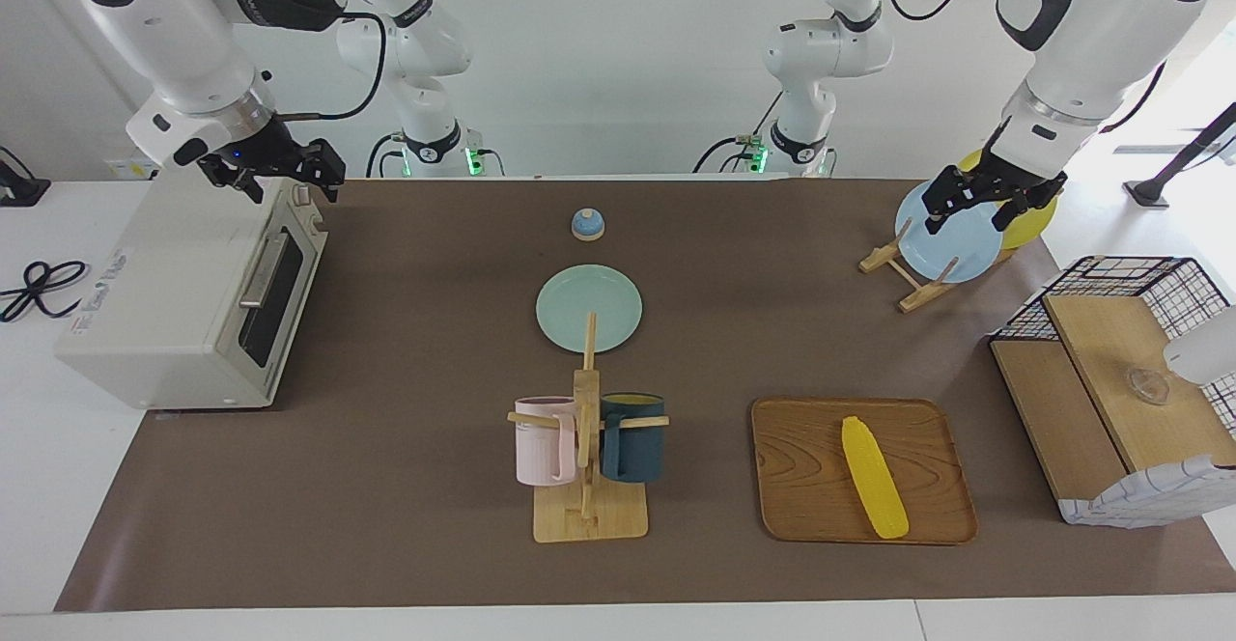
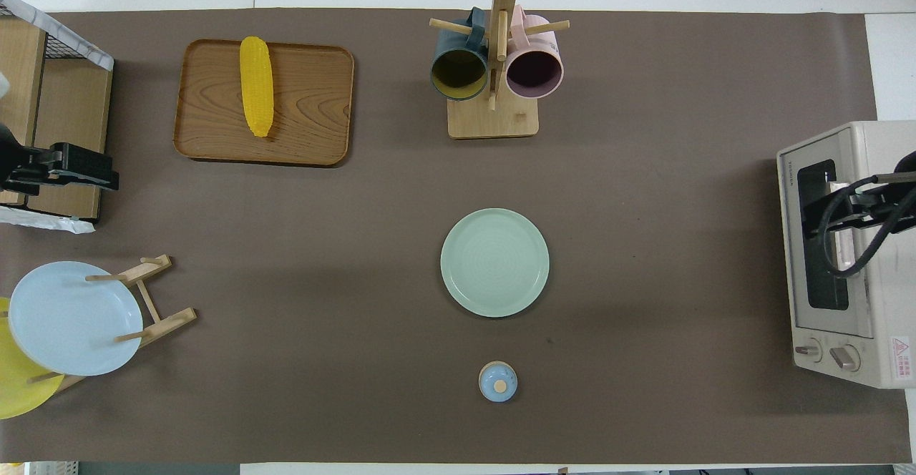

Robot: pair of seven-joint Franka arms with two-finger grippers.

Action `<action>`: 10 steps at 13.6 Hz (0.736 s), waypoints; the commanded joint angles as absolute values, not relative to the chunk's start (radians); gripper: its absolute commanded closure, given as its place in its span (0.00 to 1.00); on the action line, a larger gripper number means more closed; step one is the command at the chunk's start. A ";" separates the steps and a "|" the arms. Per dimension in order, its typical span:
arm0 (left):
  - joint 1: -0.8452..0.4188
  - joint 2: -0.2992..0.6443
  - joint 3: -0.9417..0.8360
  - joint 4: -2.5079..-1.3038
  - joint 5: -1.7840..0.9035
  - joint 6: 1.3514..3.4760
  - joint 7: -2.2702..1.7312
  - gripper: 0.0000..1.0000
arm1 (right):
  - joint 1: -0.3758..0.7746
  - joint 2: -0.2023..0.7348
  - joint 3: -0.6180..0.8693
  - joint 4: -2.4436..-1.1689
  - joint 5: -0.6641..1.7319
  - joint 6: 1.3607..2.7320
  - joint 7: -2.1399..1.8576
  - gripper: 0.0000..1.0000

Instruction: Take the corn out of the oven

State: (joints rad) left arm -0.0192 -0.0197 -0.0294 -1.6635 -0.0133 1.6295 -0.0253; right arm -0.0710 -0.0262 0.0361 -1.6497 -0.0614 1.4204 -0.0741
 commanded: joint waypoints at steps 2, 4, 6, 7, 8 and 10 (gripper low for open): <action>-0.005 -0.035 -0.043 -1.692 -0.005 1.651 -0.026 0.00 | -0.081 -0.040 0.040 -1.657 -0.038 1.410 -0.080 0.00; -0.006 -0.035 -0.043 -1.692 -0.005 1.651 -0.026 0.00 | -0.081 -0.038 0.040 -1.657 -0.038 1.410 -0.080 0.00; -0.008 -0.035 -0.043 -1.692 -0.005 1.651 -0.028 0.00 | -0.081 -0.040 0.040 -1.657 -0.038 1.410 -0.080 0.00; -0.008 -0.035 -0.043 -1.692 -0.005 1.649 -0.028 0.00 | -0.081 -0.038 0.040 -1.657 -0.038 1.410 -0.080 0.00; -0.009 -0.035 -0.041 -1.692 -0.005 1.649 -0.028 0.00 | -0.081 -0.038 0.040 -1.657 -0.038 1.410 -0.080 0.00; -0.017 -0.034 -0.041 -1.692 -0.005 1.649 -0.034 0.00 | -0.081 -0.038 0.040 -1.657 -0.038 1.410 -0.081 0.00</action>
